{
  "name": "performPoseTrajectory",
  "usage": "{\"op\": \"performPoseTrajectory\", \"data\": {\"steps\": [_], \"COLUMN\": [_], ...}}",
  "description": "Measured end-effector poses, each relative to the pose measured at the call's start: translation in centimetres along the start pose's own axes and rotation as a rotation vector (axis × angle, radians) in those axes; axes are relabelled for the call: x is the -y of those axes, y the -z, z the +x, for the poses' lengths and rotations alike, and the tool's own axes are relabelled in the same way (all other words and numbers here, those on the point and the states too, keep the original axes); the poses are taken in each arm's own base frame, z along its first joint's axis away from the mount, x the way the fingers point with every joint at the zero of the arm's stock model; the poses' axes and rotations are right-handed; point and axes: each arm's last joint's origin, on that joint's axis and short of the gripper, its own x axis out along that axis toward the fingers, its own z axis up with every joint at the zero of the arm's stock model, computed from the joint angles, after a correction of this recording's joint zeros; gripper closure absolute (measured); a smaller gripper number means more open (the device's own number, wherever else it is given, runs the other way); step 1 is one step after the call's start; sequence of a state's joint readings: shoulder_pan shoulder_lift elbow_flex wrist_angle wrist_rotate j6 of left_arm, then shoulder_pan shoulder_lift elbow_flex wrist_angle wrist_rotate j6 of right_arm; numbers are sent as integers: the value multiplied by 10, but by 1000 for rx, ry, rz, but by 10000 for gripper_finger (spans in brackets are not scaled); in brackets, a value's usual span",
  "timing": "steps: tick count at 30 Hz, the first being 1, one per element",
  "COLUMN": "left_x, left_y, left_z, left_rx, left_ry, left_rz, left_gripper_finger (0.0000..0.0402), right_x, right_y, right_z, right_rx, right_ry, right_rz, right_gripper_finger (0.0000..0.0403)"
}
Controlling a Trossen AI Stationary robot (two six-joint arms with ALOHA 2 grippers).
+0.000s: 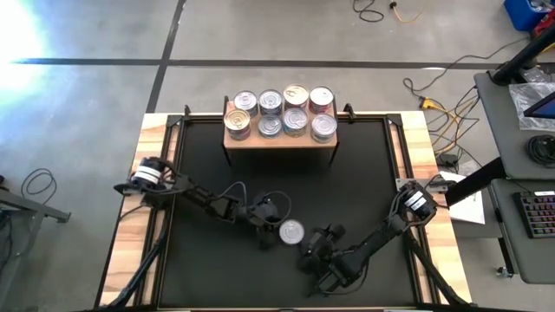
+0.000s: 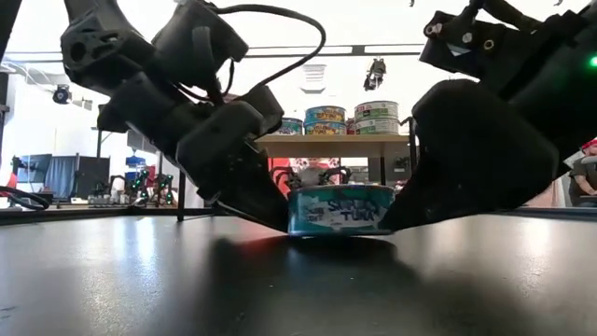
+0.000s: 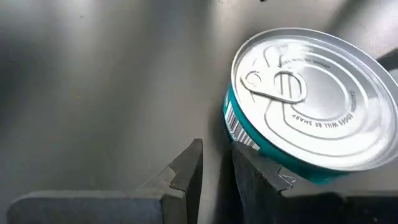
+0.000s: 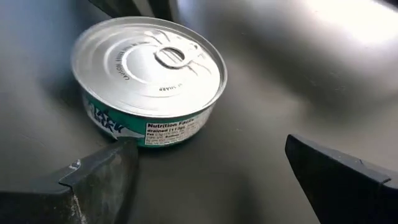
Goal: Stack canned seafood by type on shelf
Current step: Stack the green-blue tuna can on top of the other green-blue tuna can on the shelf
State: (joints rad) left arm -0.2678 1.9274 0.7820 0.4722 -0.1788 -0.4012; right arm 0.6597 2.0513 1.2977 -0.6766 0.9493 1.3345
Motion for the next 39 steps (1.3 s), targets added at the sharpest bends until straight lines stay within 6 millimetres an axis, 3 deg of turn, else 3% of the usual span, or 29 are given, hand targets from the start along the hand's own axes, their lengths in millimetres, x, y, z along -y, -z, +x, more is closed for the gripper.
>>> {"op": "performPoseTrajectory", "data": {"steps": [10,17,24,31,39], "left_x": [14,-1,-21,-22,-19], "left_y": [12,11,5,4,4], "left_z": [-9,-11,0,6,18], "left_rx": [-23,-30,29,106,104], "left_ry": [66,44,16,23,46], "left_rz": [24,33,88,75,74], "left_gripper_finger": [325,325,326,325,326], "right_x": [18,-3,-17,-19,-22], "right_y": [4,17,22,7,-5], "right_z": [-5,-12,1,21,36], "right_rx": [-129,-153,-52,-15,-92], "right_ry": [108,-42,-98,-88,-140], "right_rz": [7,79,108,83,71], "right_gripper_finger": [3,3,3,3,3]}}
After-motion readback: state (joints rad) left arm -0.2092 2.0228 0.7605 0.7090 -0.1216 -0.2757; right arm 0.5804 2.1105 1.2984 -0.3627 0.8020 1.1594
